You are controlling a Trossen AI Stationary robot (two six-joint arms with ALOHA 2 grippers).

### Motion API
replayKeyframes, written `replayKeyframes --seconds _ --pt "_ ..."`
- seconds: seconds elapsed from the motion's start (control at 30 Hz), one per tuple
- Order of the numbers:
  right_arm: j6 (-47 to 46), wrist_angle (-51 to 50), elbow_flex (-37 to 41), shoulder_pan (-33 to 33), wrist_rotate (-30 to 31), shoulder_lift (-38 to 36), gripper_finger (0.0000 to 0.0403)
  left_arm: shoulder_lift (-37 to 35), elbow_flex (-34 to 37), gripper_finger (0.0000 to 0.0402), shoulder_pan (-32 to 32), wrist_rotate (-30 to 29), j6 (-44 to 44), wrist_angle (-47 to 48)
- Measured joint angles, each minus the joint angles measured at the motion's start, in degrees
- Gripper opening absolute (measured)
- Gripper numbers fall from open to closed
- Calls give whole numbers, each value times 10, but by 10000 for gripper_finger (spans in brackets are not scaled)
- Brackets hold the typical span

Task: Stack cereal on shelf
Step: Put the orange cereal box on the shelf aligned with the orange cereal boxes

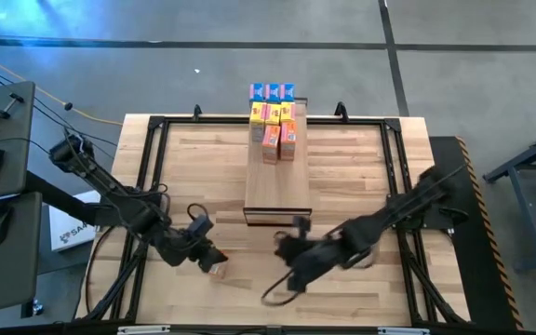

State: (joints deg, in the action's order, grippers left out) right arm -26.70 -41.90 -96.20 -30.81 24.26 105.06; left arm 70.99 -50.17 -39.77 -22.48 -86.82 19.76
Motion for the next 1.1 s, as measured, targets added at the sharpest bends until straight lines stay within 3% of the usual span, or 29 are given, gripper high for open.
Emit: replayKeyframes --seconds 0.17,0.27,0.4,0.5,0.63,1.1 --pt "-21 112 150 -9 32 -137 0 21 -25 147 21 85 -13 21" --pt "-44 126 208 -25 68 -196 0 40 -74 180 27 91 -4 62" --pt "-67 122 250 -42 110 -240 0 68 -155 227 40 95 14 196" --pt "-74 121 258 -50 122 -248 0 90 -210 258 47 91 -1 296" --pt "-77 109 259 -52 124 -246 0 123 -243 291 49 100 -48 361" --pt "-59 114 259 -44 119 -242 0 168 -247 348 62 159 -137 412"
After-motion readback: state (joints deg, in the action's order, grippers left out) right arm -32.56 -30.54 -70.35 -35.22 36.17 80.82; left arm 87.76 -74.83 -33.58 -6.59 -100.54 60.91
